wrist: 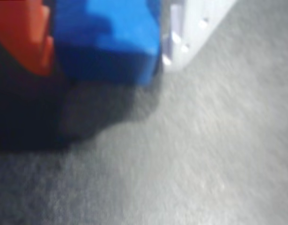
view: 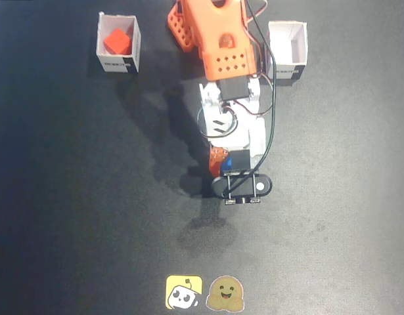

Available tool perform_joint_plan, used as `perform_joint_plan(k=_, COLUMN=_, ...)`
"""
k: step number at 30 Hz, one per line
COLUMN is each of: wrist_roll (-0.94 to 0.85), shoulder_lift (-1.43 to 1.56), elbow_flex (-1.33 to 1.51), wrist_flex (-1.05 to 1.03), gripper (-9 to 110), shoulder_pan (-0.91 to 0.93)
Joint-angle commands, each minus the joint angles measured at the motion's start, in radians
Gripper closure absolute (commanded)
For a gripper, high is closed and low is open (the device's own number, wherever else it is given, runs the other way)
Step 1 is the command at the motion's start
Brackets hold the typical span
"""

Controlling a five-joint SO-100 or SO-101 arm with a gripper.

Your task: Put the red cube in the right box and the blue cube in the left box.

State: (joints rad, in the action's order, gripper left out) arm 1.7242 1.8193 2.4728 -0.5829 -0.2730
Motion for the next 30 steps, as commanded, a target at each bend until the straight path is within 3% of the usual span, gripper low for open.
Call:
perform_joint_plan(k=1, wrist_roll=0.012, shoulder_lift=-0.015, elbow_flex=-0.044, wrist_flex=0.023, gripper=84, shoulder_pan=-0.003)
perform_joint_plan(k=26, wrist_roll=0.063, shoulder_lift=0.089, elbow_flex=0.071, wrist_flex=-0.005, gripper=85, shoulder_pan=-0.008)
perform_joint_plan(k=30, wrist_roll=0.069, shoulder_lift=0.094, elbow_flex=0.074, wrist_flex=-0.005, gripper=91, shoulder_pan=-0.002)
